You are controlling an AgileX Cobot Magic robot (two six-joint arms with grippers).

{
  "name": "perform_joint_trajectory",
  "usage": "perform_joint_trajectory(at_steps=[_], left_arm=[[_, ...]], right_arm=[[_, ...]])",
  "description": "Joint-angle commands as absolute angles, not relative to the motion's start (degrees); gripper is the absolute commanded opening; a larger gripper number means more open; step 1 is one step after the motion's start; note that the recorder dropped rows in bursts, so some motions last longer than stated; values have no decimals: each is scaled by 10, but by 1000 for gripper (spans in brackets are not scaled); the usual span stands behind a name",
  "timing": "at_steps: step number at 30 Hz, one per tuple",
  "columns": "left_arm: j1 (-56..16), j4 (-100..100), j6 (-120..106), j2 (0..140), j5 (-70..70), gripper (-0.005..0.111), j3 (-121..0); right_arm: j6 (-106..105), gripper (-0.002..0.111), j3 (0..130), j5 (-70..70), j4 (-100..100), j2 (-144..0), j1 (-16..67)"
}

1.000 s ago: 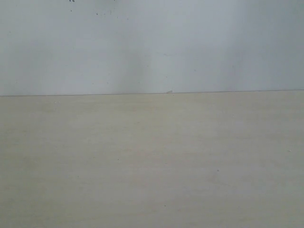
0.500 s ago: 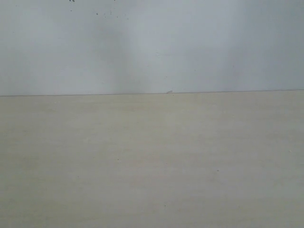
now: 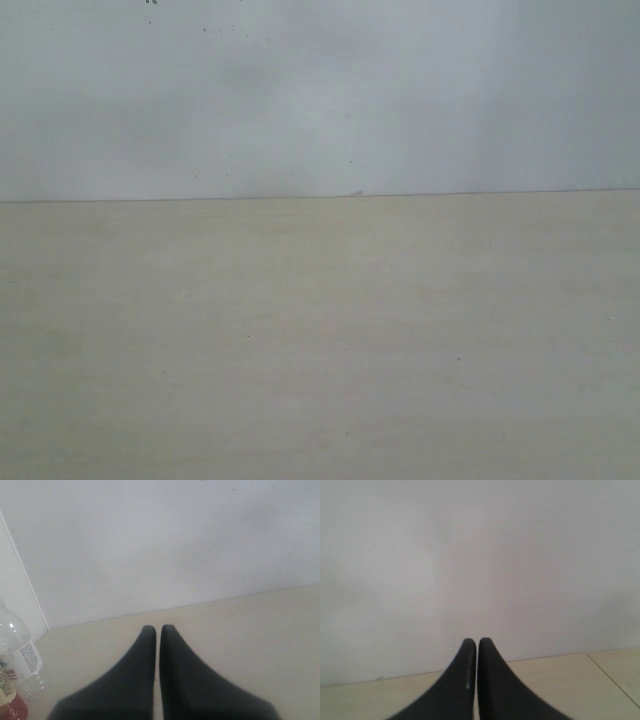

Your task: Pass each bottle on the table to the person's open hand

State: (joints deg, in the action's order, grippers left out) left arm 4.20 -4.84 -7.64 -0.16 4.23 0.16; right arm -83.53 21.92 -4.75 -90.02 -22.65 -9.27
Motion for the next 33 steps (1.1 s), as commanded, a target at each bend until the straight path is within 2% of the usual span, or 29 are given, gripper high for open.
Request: perform_joint_trajectory(at_steps=[1,6,13,17,19,23,26,30,33], left_arm=[[42,-50,-78,0,38,4,0],[42,-50,-78,0,38,4,0],[42,-50,-78,0,38,4,0],[42,-50,-78,0,38,4,0],[42,-50,-78,0,38,4,0],[42,-50,-78,0,38,4,0],[42,-50,-78,0,38,4,0],[42,-50,-78,0,38,4,0],[42,-50,-78,0,38,4,0]], right_arm=[[-836,1,208,-76,-890,-224,-97],[-805,1,186,-95,-854,-181,-88],[-718,1,105,-44,-784,-59,-61],[-689,1,94,-28,-732,-50,-61],[-587,1,94,-24,-641,-54,-61],[-161,1,85,-35,-218,-51,-61],[39,1,63,-34,-21,-51,-61],[77,1,0,11,6,-51,-61],[91,1,0,0,8,-51,-61]])
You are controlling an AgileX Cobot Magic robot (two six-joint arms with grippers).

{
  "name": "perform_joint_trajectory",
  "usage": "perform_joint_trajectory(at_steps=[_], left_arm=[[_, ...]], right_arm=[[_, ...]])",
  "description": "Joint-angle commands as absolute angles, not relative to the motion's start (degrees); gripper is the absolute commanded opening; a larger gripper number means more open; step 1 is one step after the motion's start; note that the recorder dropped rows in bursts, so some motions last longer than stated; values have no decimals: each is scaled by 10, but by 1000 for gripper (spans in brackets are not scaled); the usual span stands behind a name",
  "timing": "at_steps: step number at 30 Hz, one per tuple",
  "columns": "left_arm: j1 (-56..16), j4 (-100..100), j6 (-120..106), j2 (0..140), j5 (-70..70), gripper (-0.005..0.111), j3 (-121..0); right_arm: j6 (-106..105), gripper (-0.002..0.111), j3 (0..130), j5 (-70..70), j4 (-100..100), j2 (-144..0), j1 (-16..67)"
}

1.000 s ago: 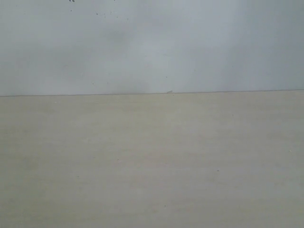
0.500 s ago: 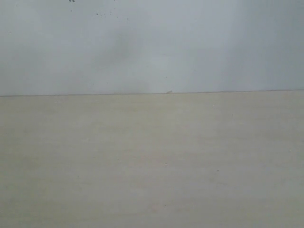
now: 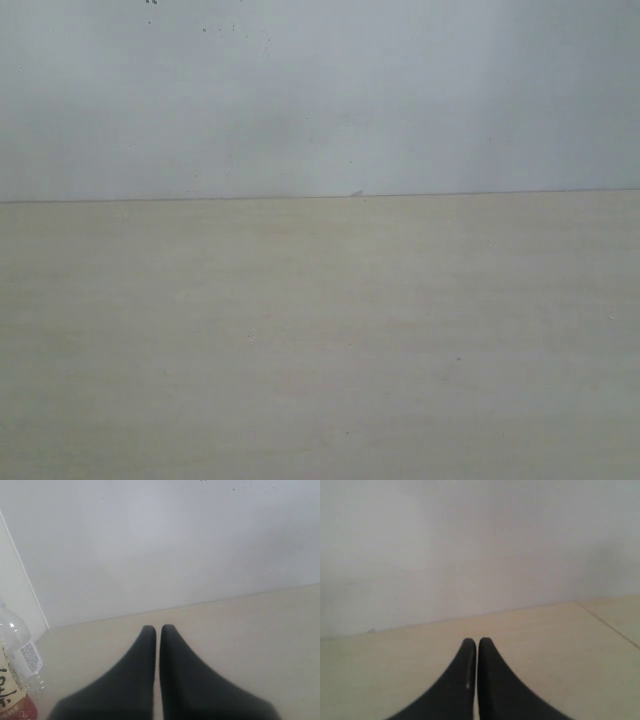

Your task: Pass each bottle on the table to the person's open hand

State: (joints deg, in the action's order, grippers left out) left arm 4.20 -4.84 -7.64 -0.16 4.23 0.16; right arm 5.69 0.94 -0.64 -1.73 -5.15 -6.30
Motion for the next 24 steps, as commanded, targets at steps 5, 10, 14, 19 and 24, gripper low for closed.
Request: perform_joint_trajectory(at_steps=[5,10,14,19,24], left_arm=[[42,-50,-78,0,38,4,0],[42,-50,-78,0,38,4,0],[42,-50,-78,0,38,4,0],[42,-50,-78,0,38,4,0],[42,-50,-78,0,38,4,0]], right_arm=[[53,1,0,-12,31,-51,-61],[48,1,0,-20,23,-53,-61],[47,1,0,-15,23,-53,-61],[48,1,0,-15,23,-53,-61],[48,1,0,-15,23,-53,-61]])
